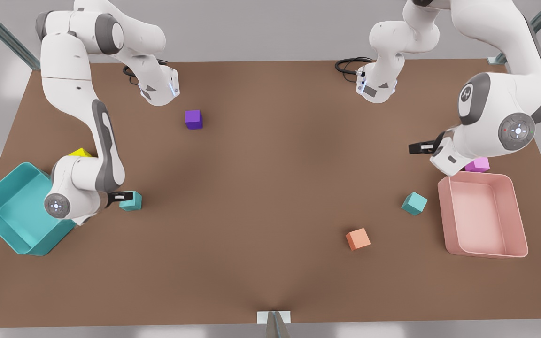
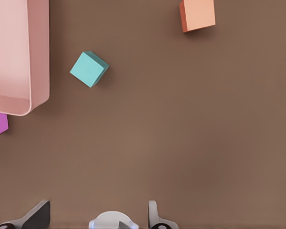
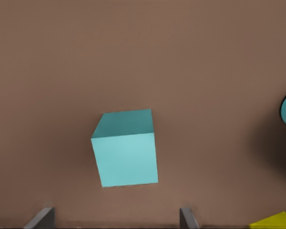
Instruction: Stack the two blue cubes on top of each other
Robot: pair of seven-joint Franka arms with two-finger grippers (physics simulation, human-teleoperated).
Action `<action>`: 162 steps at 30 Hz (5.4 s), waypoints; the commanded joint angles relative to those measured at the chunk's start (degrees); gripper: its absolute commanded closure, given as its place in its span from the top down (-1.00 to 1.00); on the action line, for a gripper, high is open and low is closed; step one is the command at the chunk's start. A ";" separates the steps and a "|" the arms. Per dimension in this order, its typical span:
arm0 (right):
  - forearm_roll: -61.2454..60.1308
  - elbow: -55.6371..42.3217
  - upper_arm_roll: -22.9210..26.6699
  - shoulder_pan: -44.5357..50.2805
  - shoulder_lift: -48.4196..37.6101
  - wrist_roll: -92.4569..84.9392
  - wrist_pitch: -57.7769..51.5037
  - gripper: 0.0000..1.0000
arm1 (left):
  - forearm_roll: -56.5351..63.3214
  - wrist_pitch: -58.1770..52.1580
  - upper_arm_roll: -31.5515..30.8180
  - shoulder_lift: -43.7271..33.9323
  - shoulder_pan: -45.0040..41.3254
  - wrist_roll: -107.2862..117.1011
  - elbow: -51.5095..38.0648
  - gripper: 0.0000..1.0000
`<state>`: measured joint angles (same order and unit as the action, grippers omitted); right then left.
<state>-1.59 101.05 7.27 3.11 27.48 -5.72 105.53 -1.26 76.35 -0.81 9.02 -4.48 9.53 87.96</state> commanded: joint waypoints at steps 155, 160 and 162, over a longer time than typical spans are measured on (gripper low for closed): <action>5.02 -16.49 -9.82 -3.29 -11.92 2.29 -14.91 1.00 | 2.31 32.37 -12.81 41.43 -21.09 30.64 -20.37 0.34; 5.02 -16.94 -9.82 -3.29 -12.01 1.94 -14.91 1.00 | 2.75 32.55 -12.81 41.87 -21.09 30.55 -20.37 1.00; 4.93 -16.94 -9.82 -3.38 -12.01 1.85 -14.91 1.00 | 2.75 32.55 -12.81 41.87 -20.92 30.55 -20.55 1.00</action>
<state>3.38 84.15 -2.55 -0.24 15.54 -2.75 90.57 1.35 109.02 -13.61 50.97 -25.46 24.76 67.49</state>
